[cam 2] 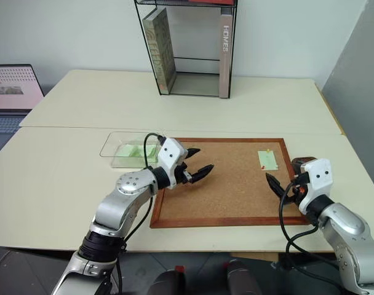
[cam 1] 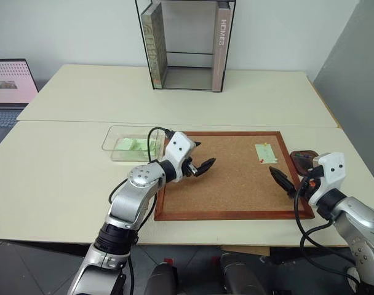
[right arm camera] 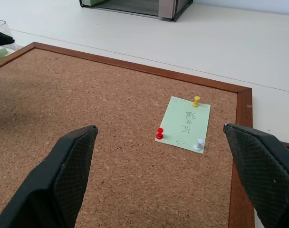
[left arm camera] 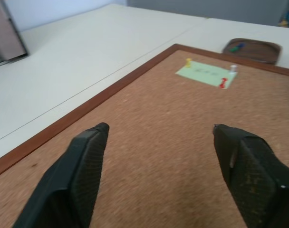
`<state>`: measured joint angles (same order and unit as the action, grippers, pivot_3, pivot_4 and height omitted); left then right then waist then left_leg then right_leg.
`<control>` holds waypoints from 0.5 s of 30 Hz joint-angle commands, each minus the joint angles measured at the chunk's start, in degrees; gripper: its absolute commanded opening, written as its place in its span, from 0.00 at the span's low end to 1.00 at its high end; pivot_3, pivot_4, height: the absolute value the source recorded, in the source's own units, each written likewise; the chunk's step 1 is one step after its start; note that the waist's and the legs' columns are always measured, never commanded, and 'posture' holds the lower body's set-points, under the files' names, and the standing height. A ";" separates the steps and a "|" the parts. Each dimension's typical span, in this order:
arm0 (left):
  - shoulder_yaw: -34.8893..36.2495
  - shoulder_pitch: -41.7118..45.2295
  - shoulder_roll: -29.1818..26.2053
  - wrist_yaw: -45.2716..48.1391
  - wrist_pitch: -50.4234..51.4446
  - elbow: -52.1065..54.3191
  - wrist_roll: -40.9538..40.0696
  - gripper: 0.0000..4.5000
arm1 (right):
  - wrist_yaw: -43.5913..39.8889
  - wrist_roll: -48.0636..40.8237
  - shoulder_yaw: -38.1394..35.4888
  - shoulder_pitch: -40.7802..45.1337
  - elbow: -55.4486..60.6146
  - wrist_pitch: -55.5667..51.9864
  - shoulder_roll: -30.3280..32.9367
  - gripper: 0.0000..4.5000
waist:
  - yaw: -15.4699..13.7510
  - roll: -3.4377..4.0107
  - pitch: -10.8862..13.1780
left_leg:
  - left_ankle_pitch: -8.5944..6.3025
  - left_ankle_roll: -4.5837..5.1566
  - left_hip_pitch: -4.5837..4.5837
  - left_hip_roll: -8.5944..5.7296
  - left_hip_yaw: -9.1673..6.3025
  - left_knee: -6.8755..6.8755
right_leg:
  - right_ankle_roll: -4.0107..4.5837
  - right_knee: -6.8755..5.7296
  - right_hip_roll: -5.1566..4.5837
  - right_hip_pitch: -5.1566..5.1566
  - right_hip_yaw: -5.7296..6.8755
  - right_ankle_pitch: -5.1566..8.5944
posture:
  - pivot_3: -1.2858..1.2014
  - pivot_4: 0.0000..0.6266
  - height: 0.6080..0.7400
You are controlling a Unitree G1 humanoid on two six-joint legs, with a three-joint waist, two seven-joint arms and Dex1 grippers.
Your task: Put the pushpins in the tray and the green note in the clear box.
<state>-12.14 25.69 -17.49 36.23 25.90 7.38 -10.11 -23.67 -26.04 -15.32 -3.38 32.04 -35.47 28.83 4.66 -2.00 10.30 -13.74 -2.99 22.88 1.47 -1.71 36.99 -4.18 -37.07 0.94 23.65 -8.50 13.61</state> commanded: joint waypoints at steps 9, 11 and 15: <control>-5.02 4.71 2.93 6.99 -6.11 -6.03 0.48 0.27 | -0.58 0.34 1.35 -0.68 2.82 2.02 0.30 1.00 | 0.06 0.01 0.00 | 0.00 0.00 -0.01 0.00 0.00 0.00 | 0.04 0.00 0.00 0.00 0.00 0.02 | 0.52 0.24 1.00; -5.70 5.52 3.51 7.18 -6.99 -7.69 1.28 0.16 | -0.77 -0.85 1.75 -0.18 2.74 1.07 0.01 1.00 | 0.02 0.00 0.00 | 0.00 0.00 0.00 0.00 0.00 0.01 | 0.03 0.00 0.00 0.00 0.00 0.02 | 0.52 0.24 1.00; -6.76 5.88 4.35 7.96 -8.76 -10.46 2.17 0.00 | -0.39 -0.55 3.31 1.07 2.69 0.64 0.11 1.00 | 0.03 0.01 0.00 | 0.00 0.00 -0.01 -0.02 0.00 0.01 | 0.03 0.03 0.00 -0.02 -0.02 0.02 | 0.52 0.24 1.00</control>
<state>-18.18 30.63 -13.68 43.42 19.12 -2.75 -8.45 -23.97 -26.06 -11.86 -3.52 32.61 -35.07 28.76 4.69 -1.99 10.30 -13.74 -2.99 22.88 1.46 -1.71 36.99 -4.17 -37.05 0.94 23.64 -8.53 13.61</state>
